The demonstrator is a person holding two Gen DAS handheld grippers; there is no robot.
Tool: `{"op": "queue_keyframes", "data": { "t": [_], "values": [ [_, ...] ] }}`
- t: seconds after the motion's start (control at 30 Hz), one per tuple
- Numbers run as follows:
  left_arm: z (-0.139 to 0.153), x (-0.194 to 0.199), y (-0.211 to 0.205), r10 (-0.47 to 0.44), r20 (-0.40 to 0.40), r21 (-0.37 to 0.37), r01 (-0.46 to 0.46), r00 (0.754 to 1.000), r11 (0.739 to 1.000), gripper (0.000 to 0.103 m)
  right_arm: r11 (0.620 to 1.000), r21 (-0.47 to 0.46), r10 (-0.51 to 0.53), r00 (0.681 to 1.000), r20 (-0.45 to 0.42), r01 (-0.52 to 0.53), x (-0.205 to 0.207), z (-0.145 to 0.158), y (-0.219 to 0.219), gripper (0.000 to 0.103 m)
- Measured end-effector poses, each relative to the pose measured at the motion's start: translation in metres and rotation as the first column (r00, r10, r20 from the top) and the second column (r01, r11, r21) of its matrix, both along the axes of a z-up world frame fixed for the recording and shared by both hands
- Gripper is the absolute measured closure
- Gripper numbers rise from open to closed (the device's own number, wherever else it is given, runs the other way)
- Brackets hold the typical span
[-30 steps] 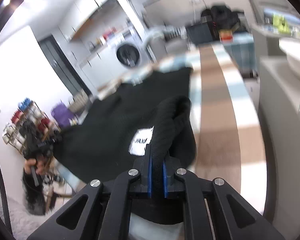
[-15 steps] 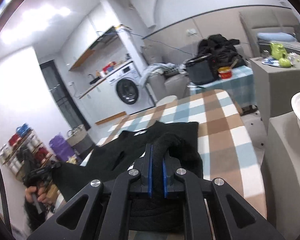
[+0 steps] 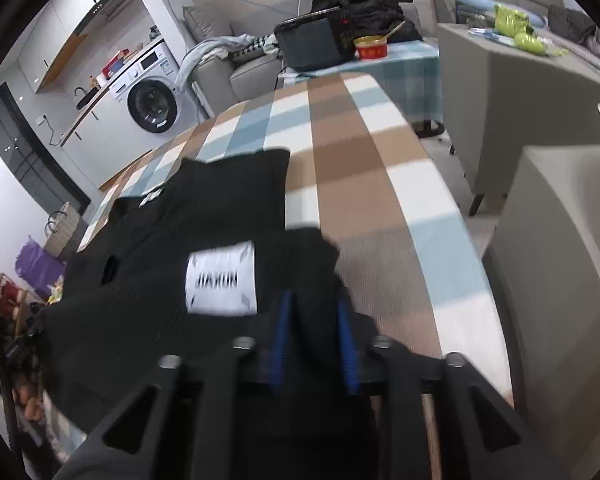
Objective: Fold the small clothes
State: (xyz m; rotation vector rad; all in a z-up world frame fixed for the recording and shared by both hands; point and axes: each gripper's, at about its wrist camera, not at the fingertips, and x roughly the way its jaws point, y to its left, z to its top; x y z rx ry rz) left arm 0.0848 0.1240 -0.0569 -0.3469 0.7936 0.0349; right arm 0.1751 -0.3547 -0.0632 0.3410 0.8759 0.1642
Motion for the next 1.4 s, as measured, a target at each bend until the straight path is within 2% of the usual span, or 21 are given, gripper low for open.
{"op": "queue_keyframes", "data": {
  "t": [0.03,0.07,0.1,0.13,0.27,0.3,0.33,0.4,0.5,0.7,0.77,0.83,0.93,1.07,1.27,1.3,1.33,1.4],
  "values": [
    [-0.001,-0.005,-0.001,0.005,-0.005,0.009,-0.005,1.000,1.000,0.073,1.000,0.015,0.005,1.000,0.010,-0.005,-0.010,0.001,-0.003,0.044],
    [-0.002,-0.009,-0.002,0.008,-0.009,0.013,-0.008,1.000,1.000,0.064,1.000,0.020,0.015,1.000,0.013,-0.015,-0.019,0.001,-0.003,0.041],
    [-0.003,-0.014,-0.004,0.010,-0.010,0.013,-0.010,1.000,1.000,0.048,0.999,0.024,0.037,0.999,0.017,-0.038,-0.027,0.001,-0.002,0.040],
    [-0.004,-0.018,-0.007,0.002,-0.007,0.014,-0.002,1.000,1.000,0.042,0.998,0.024,0.062,0.998,0.018,-0.063,-0.035,0.001,-0.001,0.040],
    [-0.009,-0.029,-0.020,-0.044,-0.008,0.070,0.045,0.999,0.997,0.042,0.988,-0.060,0.142,0.990,0.017,-0.141,-0.055,-0.007,0.016,0.040],
    [-0.011,-0.030,-0.022,-0.052,-0.017,0.072,0.053,0.998,0.996,0.042,0.987,-0.069,0.149,0.989,0.014,-0.148,-0.057,-0.010,0.019,0.043],
    [-0.013,-0.031,-0.024,-0.055,-0.026,0.078,0.057,0.998,0.995,0.042,0.987,-0.065,0.149,0.989,0.004,-0.148,-0.057,-0.013,0.022,0.051],
    [-0.014,-0.033,-0.026,-0.056,-0.024,0.092,0.058,0.998,0.994,0.042,0.985,-0.067,0.160,0.987,0.003,-0.160,-0.062,-0.014,0.027,0.060],
    [-0.017,-0.036,-0.026,-0.060,-0.025,0.090,0.062,0.998,0.994,0.042,0.972,-0.150,0.184,0.983,0.014,-0.179,-0.071,-0.014,0.042,0.066],
    [-0.017,-0.037,-0.018,-0.054,-0.027,0.083,0.056,0.998,0.995,0.042,0.962,-0.159,0.220,0.975,-0.026,-0.221,-0.098,-0.015,0.056,0.066],
    [-0.016,-0.036,-0.012,-0.049,-0.025,0.055,0.050,0.999,0.997,0.042,0.969,-0.129,0.211,0.977,-0.025,-0.212,-0.102,-0.013,0.051,0.065],
    [-0.013,-0.038,-0.007,-0.046,-0.016,0.030,0.046,0.999,0.999,0.042,0.980,-0.056,0.192,0.981,-0.018,-0.193,-0.104,-0.010,0.040,0.061],
    [-0.008,-0.040,-0.003,-0.039,-0.002,0.009,0.039,0.999,0.999,0.042,0.989,0.036,0.143,0.989,0.034,-0.144,-0.108,0.002,0.016,0.060],
    [-0.005,-0.041,-0.002,-0.035,0.006,0.001,0.035,0.999,0.999,0.042,0.987,0.113,0.108,0.991,0.082,-0.117,-0.104,0.012,-0.003,0.059],
    [-0.004,-0.040,-0.006,-0.035,-0.001,0.005,0.035,0.999,0.999,0.042,0.973,0.208,0.093,0.994,0.054,-0.102,-0.078,0.002,-0.012,0.059],
    [-0.004,-0.040,-0.006,-0.035,-0.001,0.001,0.035,0.999,0.999,0.042,0.971,0.216,0.094,0.994,0.050,-0.102,-0.074,0.000,-0.011,0.070],
    [-0.004,-0.040,-0.005,-0.036,-0.003,-0.001,0.036,0.999,0.999,0.042,0.971,0.213,0.105,0.993,0.044,-0.113,-0.069,-0.001,-0.007,0.089],
    [-0.003,-0.041,-0.005,-0.033,-0.002,0.001,0.033,0.999,0.999,0.042,0.973,0.189,0.125,0.991,0.039,-0.131,-0.067,0.000,-0.001,0.094]
  ]
}}
